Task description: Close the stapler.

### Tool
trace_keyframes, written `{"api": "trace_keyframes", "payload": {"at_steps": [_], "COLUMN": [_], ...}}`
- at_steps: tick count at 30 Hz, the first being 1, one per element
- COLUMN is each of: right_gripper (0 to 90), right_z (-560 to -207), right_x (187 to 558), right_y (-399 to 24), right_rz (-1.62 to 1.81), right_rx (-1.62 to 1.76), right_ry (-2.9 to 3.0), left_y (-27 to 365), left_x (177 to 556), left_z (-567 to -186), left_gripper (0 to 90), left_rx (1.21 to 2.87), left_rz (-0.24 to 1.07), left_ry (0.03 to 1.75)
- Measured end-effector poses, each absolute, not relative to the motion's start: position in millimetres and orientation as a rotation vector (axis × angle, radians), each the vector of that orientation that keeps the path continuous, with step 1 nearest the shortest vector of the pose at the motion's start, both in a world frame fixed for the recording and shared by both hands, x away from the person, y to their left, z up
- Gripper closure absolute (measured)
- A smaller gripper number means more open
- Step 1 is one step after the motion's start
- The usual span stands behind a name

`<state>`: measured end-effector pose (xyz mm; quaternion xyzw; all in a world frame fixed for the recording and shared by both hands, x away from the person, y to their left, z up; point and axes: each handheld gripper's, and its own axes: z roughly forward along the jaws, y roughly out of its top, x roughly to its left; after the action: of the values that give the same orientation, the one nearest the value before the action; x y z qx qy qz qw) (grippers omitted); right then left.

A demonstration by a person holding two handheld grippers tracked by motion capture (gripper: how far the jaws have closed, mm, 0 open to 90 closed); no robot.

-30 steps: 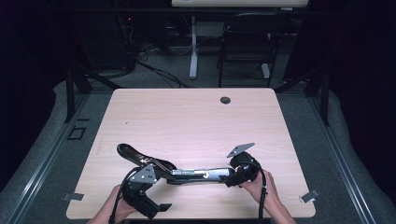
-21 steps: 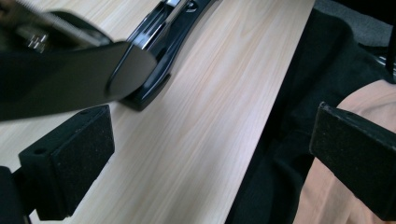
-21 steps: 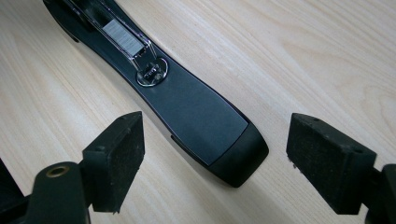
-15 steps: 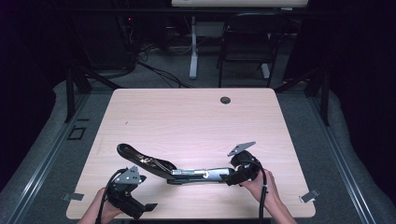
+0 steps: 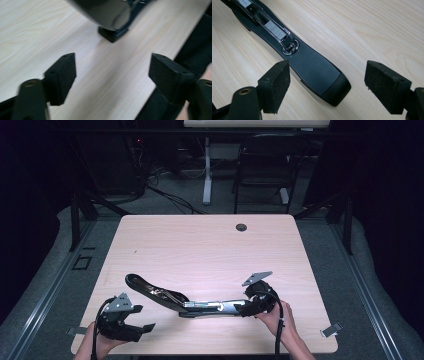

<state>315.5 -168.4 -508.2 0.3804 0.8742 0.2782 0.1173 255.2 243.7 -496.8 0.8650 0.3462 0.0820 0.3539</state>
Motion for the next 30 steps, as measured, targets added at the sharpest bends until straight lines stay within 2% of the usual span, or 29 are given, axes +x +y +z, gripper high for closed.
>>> {"api": "trace_keyframes", "payload": {"at_steps": [8, 10, 14, 23, 30], "right_gripper": [22.3, 22.5, 23.1, 23.5, 23.5], "right_z": [-505.4, -505.5, -504.2, -497.2, -496.4], "right_x": [314.7, 315.5, 315.5, 316.1, 315.7], "right_y": [-168.6, -169.2, -169.7, -169.7, -169.5], "right_rz": [0.813, 0.81, 0.808, 0.829, 0.829], "right_rx": [1.128, 1.128, 1.131, 1.148, 1.16], "right_ry": [2.525, 2.519, 2.511, 2.469, 2.458], "left_y": [260.2, 262.8, 263.7, 260.9, 255.5], "left_x": [262.9, 264.4, 266.0, 269.9, 270.5], "left_z": [-488.4, -485.1, -479.4, -469.6, -463.0], "left_gripper": [57.7, 66.8, 78.6, 90.0, 90.0], "left_rx": [2.111, 2.068, 2.001, 1.918, 1.895], "left_rz": [0.379, 0.413, 0.464, 0.526, 0.536], "left_ry": [1.048, 1.064, 1.074, 1.084, 1.051]}}
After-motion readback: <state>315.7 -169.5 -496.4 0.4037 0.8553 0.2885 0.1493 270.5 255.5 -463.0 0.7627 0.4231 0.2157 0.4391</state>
